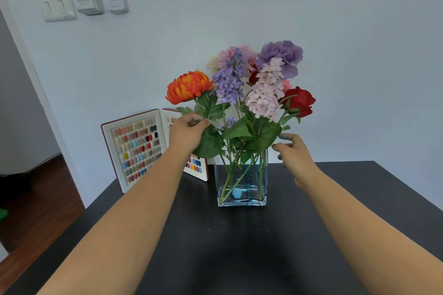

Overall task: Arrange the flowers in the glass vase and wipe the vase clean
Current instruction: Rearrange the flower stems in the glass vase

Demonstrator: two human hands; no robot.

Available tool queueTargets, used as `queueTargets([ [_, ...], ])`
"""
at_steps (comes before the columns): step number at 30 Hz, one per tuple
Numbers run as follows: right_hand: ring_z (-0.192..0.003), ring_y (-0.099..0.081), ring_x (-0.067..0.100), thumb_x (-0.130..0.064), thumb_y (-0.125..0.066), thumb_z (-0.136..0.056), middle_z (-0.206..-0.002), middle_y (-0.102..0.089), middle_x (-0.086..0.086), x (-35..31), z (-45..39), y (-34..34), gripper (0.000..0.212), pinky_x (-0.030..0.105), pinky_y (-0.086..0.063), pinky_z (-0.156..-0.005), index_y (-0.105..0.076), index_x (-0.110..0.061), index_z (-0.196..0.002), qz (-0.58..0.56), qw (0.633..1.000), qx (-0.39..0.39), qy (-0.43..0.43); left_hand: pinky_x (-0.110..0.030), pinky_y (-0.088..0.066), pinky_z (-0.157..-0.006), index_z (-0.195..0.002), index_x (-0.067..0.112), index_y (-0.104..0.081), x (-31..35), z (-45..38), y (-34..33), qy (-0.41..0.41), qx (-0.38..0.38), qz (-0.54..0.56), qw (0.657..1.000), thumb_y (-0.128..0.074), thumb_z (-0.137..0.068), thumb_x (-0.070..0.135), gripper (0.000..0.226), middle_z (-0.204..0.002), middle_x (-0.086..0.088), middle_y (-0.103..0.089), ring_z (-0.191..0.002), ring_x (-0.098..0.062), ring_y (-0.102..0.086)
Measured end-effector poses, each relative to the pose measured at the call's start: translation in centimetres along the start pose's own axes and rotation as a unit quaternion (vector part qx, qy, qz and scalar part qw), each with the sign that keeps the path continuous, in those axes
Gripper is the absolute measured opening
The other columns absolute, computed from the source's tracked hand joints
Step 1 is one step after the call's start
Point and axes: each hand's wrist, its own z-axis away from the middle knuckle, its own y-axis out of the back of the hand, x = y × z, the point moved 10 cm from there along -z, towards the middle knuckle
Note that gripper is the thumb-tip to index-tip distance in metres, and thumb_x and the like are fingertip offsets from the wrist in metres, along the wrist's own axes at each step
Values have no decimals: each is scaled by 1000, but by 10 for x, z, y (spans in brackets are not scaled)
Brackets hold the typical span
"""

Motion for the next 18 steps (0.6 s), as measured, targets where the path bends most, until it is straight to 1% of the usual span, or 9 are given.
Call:
queueTargets([
  [2, -90, -55, 16, -20, -57, -89, -100, -57, 2, 1, 0, 0, 37, 37, -44, -80, -47, -25, -124, -1, 1000, 1, 0, -49, -57, -80, -75, 27, -68, -2, 2, -1, -2, 6, 11, 1000, -78, -77, 23, 12, -76, 3, -68, -74, -19, -65],
  [4, -92, -55, 17, -20, -57, -89, -101, -57, 2, 3, 1, 0, 36, 37, -44, -81, -47, -26, -123, 0, 1000, 1, -3, -51, -58, -82, -78, 27, -67, -7, 3, -2, 7, 3, 13, 1000, -80, -76, 23, 14, -84, -2, -71, -80, -24, -68],
  [7, -94, -55, 20, -20, -57, -89, -102, -57, 3, 6, 2, 0, 36, 37, -44, -81, -48, -25, -123, 1, 1000, 0, -7, -50, -58, -83, -84, 25, -71, -12, 3, -5, 29, -17, -8, 999, -80, -71, 33, 17, -94, -4, -75, -88, -27, -71],
  [10, -94, -55, 21, -19, -57, -90, -102, -56, 3, 7, 3, 0, 35, 38, -45, -82, -48, -25, -123, 1, 1000, -1, -11, -46, -59, -84, -87, 26, -73, -11, 5, -9, 38, -34, -31, 998, -75, -67, 45, 28, -93, 0, -75, -87, -23, -71],
  [12, -93, -55, 20, -20, -57, -90, -102, -56, 3, 8, 4, 0, 35, 37, -44, -81, -48, -25, -122, -1, 1000, -3, -11, -43, -59, -84, -87, 25, -74, -13, 6, -10, 48, -44, -31, 997, -74, -71, 45, 26, -92, 0, -75, -87, -22, -71],
  [14, -92, -55, 19, -20, -57, -90, -101, -56, 3, 8, 5, -1, 34, 36, -44, -80, -48, -25, -122, -2, 1000, -3, -11, -38, -59, -84, -86, 23, -75, -19, 6, -12, 76, -62, -4, 995, -74, -78, 40, 19, -93, -1, -76, -88, -21, -72],
  [15, -90, -55, 19, -20, -57, -89, -101, -56, 3, 8, 5, -1, 34, 36, -44, -79, -48, -25, -122, -2, 1000, -3, -11, -33, -59, -79, -86, 23, -75, -23, 5, -12, 93, -74, 11, 993, -73, -82, 38, 16, -93, -2, -76, -88, -20, -72],
  [16, -89, -54, 19, -20, -57, -89, -100, -56, 4, 8, 6, -2, 34, 36, -44, -79, -49, -25, -122, -2, 1000, -3, -12, -26, -58, -72, -86, 23, -75, -25, 5, -12, 107, -85, 25, 990, -71, -85, 36, 14, -93, -1, -76, -86, -17, -72],
  [18, -88, -54, 20, -19, -57, -89, -99, -55, 4, 9, 7, -2, 34, 36, -44, -78, -49, -25, -122, -1, 1000, -2, -13, -14, -52, -56, -86, 23, -73, -21, 4, -7, 111, -85, 38, 989, -68, -88, 33, 11, -90, 4, -74, -81, -11, -70],
])
